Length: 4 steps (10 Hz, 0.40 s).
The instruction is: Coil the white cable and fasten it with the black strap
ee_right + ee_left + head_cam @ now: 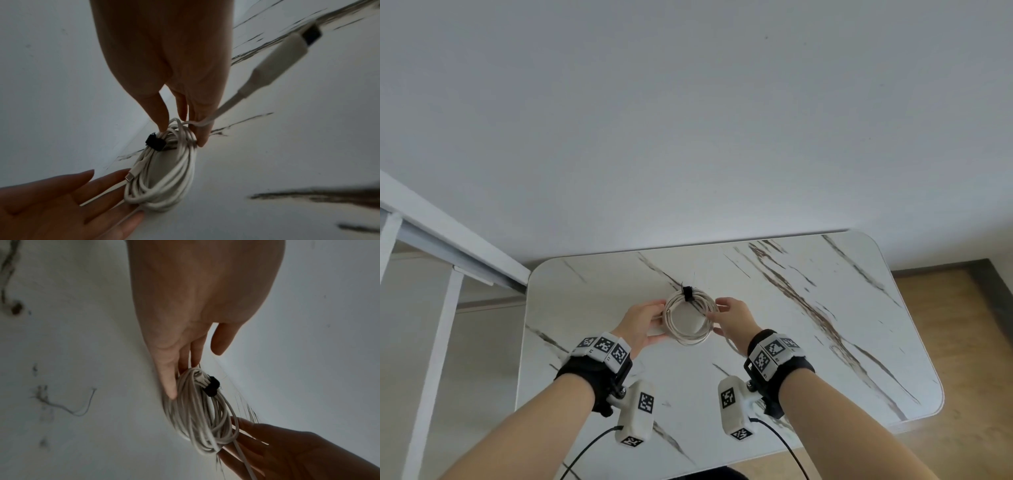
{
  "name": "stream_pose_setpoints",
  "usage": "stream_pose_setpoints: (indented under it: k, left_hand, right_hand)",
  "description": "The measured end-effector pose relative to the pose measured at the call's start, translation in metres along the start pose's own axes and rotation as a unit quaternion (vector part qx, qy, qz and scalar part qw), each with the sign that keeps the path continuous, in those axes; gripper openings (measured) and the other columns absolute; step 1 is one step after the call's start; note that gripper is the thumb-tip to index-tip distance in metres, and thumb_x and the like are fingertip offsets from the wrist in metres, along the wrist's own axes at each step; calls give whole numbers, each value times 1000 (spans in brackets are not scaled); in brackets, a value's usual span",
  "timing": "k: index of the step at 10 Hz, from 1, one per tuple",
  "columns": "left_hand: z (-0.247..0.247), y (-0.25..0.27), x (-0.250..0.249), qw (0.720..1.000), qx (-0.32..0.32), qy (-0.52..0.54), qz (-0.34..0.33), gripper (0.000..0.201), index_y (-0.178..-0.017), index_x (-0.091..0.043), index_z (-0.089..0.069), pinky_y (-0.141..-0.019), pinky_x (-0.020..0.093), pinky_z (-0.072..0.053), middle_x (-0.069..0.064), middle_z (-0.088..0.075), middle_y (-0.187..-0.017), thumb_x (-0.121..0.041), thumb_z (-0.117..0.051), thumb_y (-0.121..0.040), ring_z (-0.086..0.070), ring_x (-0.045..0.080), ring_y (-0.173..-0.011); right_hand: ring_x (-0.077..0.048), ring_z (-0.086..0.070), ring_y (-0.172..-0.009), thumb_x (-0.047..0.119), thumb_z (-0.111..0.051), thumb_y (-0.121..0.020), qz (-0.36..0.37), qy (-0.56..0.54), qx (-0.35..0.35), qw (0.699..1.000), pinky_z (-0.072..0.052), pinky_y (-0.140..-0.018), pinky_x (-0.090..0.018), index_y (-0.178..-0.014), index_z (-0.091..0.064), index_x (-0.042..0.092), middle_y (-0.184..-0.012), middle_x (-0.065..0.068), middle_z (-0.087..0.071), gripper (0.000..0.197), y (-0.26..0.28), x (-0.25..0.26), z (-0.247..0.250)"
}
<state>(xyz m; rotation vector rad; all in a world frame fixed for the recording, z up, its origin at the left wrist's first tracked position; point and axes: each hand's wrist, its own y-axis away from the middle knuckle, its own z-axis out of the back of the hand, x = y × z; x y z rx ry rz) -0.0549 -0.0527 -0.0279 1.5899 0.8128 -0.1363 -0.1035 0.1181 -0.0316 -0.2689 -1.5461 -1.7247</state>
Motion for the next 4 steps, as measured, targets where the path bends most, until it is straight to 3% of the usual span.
stream_pose_setpoints:
  k: [1, 2, 3, 4]
  left_hand:
    - [-1, 5, 1, 999, -8, -39, -14, 27, -120, -11, -57, -88, 36, -46, 12, -61, -117, -10, -49, -94, -58, 23, -108]
    - [-1, 12, 2, 991, -24, -121, -45, 46, -139, -9, -41, -100, 43, -39, 16, -44, -143, -10, -51, -94, -42, 32, -132]
    - [-3, 20, 3, 979, -45, -186, -67, 47, -139, -7, -41, -104, 42, -37, 18, -40, -146, -7, -50, -93, -39, 33, -134]
    - [-9, 31, 5, 966, -78, -224, -105, 48, -139, -1, -41, -100, 37, -37, 22, -44, -141, -1, -49, -92, -41, 35, -132]
  right_hand:
    - [-28, -50, -123, 10, -62, -85, 8, 49, 4, 999, -41, -106, -41, -136, -38, 0, -135, -17, -50, 57, 4, 0, 4]
    - [-29, -47, -126, 11, -59, -88, 22, 113, 12, 993, -39, -107, -37, -136, -38, -1, -137, -18, -48, 54, 12, 4, 11]
    - [-30, -49, -124, 12, -58, -88, 47, 159, 14, 986, -40, -107, -39, -135, -41, -2, -136, -18, -50, 52, 21, 7, 19]
    - [-29, -51, -123, 10, -57, -88, 75, 159, 20, 984, -40, -104, -32, -133, -44, -1, -134, -17, -53, 49, 32, 8, 31]
